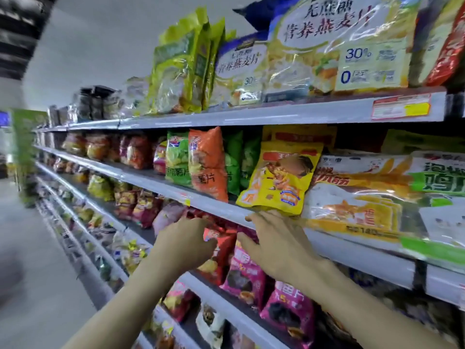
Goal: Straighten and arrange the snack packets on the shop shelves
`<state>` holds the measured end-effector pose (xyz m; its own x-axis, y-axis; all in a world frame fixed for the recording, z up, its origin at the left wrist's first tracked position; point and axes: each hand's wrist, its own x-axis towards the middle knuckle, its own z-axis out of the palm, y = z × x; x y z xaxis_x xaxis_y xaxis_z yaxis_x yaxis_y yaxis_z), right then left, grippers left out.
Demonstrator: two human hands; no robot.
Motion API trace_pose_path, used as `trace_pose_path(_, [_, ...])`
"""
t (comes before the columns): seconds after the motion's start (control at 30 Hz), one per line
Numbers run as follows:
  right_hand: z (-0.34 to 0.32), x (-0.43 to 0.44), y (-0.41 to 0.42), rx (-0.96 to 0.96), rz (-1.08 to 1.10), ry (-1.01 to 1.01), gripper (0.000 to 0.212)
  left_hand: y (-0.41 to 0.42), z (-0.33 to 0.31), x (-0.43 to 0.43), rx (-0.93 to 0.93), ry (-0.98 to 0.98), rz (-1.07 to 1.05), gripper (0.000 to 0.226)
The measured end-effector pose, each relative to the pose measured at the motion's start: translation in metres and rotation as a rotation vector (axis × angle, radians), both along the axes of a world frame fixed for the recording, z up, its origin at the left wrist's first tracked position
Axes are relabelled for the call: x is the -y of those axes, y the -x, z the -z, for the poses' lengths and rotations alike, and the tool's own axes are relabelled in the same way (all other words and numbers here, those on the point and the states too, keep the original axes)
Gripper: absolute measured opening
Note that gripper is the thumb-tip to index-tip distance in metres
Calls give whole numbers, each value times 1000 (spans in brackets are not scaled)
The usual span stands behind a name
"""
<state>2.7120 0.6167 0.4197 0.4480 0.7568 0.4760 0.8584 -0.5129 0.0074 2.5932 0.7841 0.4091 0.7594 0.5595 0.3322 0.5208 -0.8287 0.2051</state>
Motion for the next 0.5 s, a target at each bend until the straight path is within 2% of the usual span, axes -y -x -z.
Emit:
trace_pose_path(0.13, [6, -75, 7, -49, -21, 18, 48, 23, 13, -60, -7, 67, -55, 48])
trace_pose_path(0.27, [4, -128, 9, -38, -27, 21, 51, 39, 22, -113, -69, 53, -88, 43])
trace_pose_path(0.5, [-2, -181, -8, 16, -28, -193, 49, 34, 21, -181, -25, 66, -110, 45])
